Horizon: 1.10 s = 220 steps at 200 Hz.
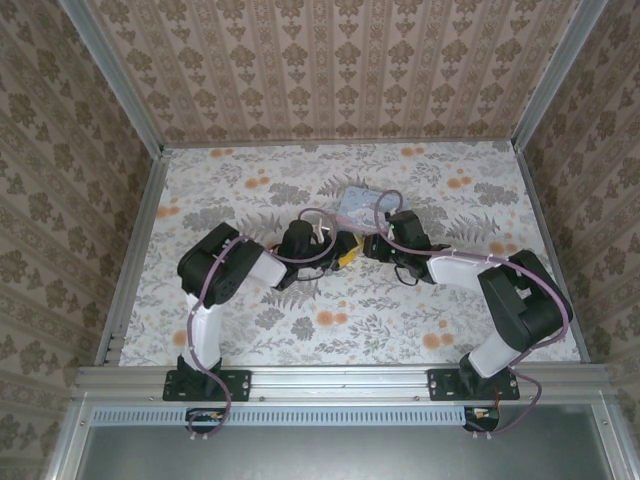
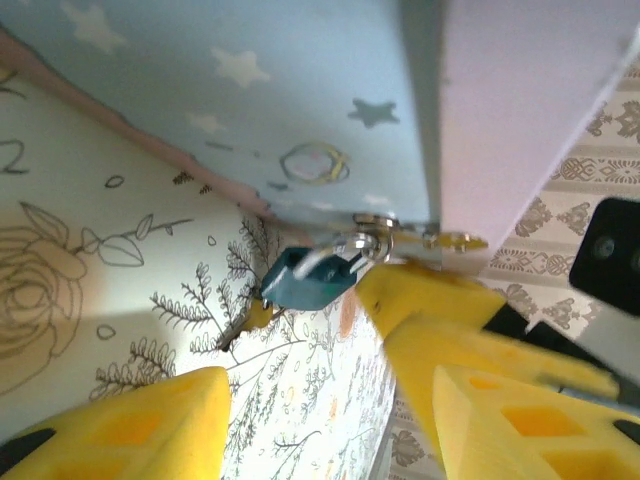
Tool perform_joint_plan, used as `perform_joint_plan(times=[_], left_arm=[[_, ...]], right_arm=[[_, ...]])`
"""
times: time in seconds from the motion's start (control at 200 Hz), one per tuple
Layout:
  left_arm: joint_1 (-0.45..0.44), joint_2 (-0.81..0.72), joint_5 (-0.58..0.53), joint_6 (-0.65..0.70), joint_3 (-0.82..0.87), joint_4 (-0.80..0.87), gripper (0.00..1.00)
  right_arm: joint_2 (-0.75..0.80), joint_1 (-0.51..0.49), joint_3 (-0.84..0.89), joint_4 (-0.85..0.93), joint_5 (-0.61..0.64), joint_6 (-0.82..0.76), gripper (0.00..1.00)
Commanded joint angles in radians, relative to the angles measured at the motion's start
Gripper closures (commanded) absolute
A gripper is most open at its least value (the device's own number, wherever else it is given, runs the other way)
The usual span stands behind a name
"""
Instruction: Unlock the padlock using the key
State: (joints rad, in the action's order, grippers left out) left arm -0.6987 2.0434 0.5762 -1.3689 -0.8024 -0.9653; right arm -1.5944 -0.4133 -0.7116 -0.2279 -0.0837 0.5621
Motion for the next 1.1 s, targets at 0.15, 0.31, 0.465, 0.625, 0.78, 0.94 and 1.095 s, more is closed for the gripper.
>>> perform_joint_plan(times=[0.15,0.31,0.465,0.625,0.78,0.94,1.095], left_arm=[[0.020,-0.106,-0.022,0.066,0.043,0.056,0.39],[0.028,-0.152,-0.032,0.098,0.045,0.093,0.37],[0.048,-0.188,-0.035,0.165,0.028,0.169,0.36],[0.076,-0.236,-0.037,0.297,-0.042,0.357,0.36],[0.094,-0.307,-0.109,0.538,-0.181,0.706,0.35],[0.123,-0.329,-0.178,0.675,-0.297,0.911,0.31],[0.166,-0.307,-0.173,0.702,-0.346,0.951,0.30]], right_arm=[[-0.048,0.087,-0.069,-0.107,-0.120,0.099,0.45],[-0.075,0.125,-0.109,-0.110,-0.173,0.102,0.44],[-0.032,0.136,0.007,-0.203,-0.205,0.121,0.46],[-0.036,0.155,0.102,-0.319,-0.263,0.121,0.53],[-0.063,0.156,0.119,-0.338,-0.274,0.093,0.53],[-0.117,0.157,0.098,-0.350,-0.290,0.082,0.54],[-0.164,0.157,0.066,-0.353,-0.307,0.078,0.55]])
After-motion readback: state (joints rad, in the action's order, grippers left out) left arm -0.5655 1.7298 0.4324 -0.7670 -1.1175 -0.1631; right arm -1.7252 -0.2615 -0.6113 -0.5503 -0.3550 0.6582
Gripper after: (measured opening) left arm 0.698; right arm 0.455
